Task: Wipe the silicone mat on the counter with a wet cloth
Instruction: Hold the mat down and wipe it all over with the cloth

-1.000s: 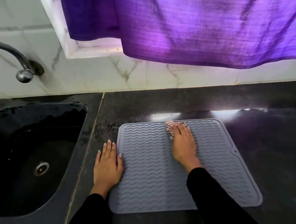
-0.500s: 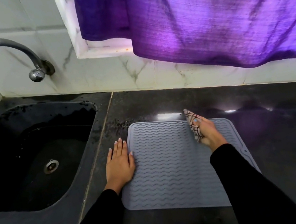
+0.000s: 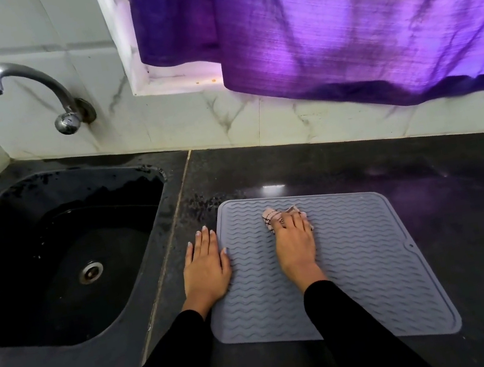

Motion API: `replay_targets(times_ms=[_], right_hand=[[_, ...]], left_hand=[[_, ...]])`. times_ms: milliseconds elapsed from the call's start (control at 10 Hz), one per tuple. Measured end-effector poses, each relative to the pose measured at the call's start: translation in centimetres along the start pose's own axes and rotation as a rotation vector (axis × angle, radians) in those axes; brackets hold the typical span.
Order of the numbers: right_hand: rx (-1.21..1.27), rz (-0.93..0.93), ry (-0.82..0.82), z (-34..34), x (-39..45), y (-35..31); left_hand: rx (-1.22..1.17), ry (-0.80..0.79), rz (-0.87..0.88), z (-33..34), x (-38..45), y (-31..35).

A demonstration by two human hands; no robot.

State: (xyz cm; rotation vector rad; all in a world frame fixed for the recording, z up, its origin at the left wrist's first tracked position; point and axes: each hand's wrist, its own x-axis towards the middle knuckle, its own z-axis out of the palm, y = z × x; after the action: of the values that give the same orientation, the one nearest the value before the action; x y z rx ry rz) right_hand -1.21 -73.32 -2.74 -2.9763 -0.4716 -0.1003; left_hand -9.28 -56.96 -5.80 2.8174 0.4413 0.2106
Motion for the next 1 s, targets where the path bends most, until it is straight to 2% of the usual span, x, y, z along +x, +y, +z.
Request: replay_targets(times_ms=[100,200,300,400,500,600,700,800,1000], right_hand=[[-0.017,-0.022,-0.009,-0.4,0.6,-0.1],[0.181,-0.034,-0.077,-0.6,1.8,1.2],[1.049,0.206,-0.162,-2.5,1.8,2.2],[1.709,0.590,0.012,-4.7,1.7,3.3],[1.194,0.552,0.233,-5.3,1.3,5.0],[0.436,0.245,0.138,-3.6,0.7,6.3],[0.177,0.207,-0.075,-2.1,0.0,6.0],[0.131,0.200,-0.049,-1.4,-0.2,5.9],[0.290,0.129,-0.084,-1.8,1.2,7.8]], left_hand=[[0.000,-0.001,-0.008,0.0,-0.1,0.1],[-0.011,-0.007,-0.010,-0.1,-0.1,0.0],[-0.024,-0.007,-0.010,-0.3,-0.1,0.1],[-0.033,-0.004,-0.006,-0.3,-0.1,0.1],[-0.039,-0.013,-0.008,-0.4,-0.1,0.1],[-0.030,-0.015,-0.008,-0.3,-0.2,0.1],[-0.024,-0.009,-0.003,-0.2,-0.1,0.1],[0.007,-0.013,0.000,0.0,-0.1,0.1],[0.034,-0.016,-0.007,0.0,0.0,0.2]])
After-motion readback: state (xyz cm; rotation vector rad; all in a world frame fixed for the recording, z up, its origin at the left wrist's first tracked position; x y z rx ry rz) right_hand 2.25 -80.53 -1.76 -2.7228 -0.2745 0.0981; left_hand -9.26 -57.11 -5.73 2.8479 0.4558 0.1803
